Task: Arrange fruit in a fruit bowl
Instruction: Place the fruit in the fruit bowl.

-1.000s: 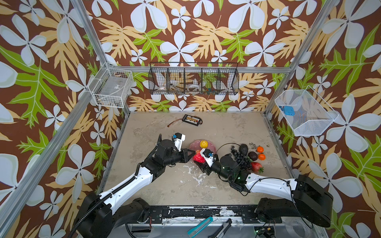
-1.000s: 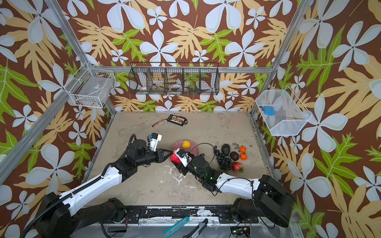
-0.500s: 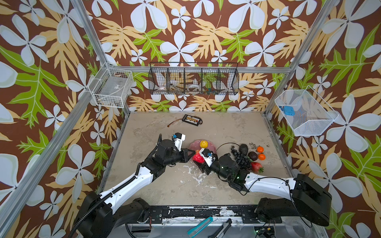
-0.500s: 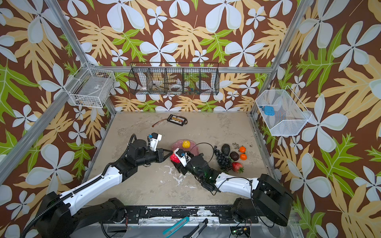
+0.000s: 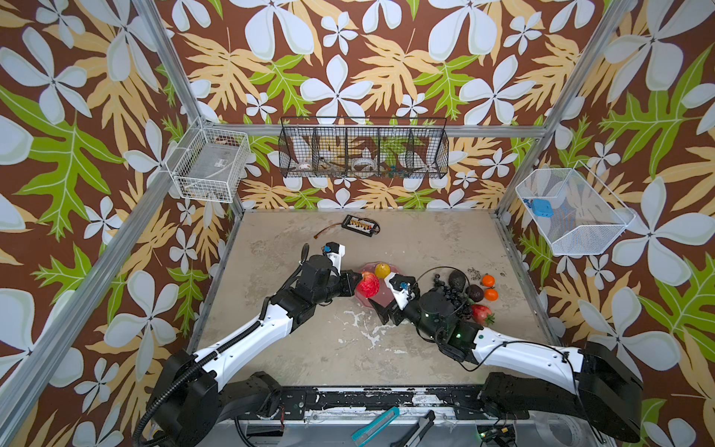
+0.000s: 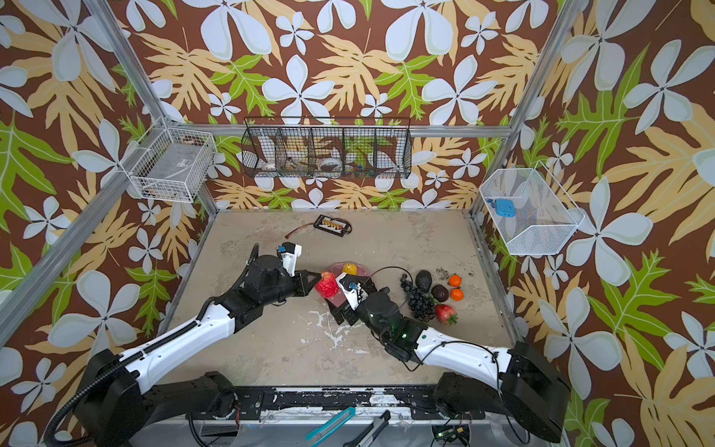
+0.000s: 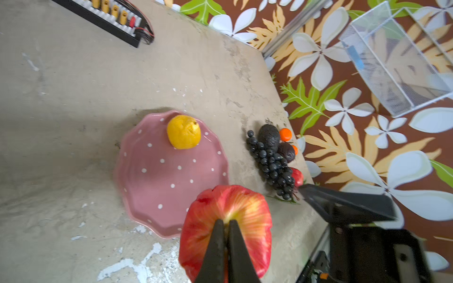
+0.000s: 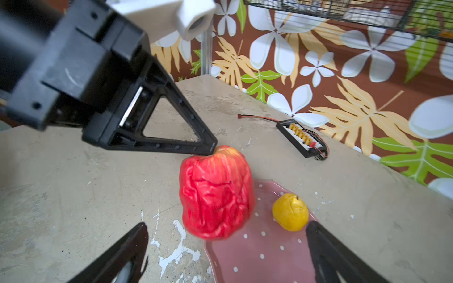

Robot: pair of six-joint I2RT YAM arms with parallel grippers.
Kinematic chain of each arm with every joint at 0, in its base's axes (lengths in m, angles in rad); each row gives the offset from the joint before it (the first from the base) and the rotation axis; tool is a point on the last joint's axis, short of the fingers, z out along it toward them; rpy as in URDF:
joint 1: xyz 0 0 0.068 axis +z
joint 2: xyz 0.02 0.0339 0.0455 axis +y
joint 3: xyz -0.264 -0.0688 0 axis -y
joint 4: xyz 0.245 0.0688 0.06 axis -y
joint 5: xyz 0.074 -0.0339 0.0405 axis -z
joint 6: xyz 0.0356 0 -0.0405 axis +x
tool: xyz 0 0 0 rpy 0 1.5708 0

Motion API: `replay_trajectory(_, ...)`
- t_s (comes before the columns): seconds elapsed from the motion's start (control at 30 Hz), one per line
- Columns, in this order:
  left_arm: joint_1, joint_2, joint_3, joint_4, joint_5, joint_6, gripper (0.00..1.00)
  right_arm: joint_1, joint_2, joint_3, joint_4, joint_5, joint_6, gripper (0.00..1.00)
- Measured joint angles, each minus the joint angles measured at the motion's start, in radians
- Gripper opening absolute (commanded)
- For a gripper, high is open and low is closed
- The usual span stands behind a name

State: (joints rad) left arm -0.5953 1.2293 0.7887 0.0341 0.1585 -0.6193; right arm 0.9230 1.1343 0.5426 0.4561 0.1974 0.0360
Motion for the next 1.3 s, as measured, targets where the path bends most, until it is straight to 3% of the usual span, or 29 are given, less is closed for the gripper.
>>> replay_trajectory(0.23,-0.060,0.147,0.043,0.016,-0.232,0.054,0.00,-0.015,-0.193,-0.037,-0.138,0.242,0.121,0.99)
replay_trajectory(0.47,-0.086,0.272,0.095,0.074,-0.375,0.135,0.00,-0.033,-0.284,-0.061,-0.241,0.374,0.211,1.00)
replay_trajectory(0.83,-0.087,0.463,0.182,0.135,-0.423,0.217,0.00,-0.035,-0.327,-0.092,-0.329,0.398,0.282,1.00)
replay_trajectory(1.3,-0.097,0.556,0.246,0.142,-0.468,0.240,0.00,-0.065,-0.336,-0.105,-0.336,0.383,0.305,1.00)
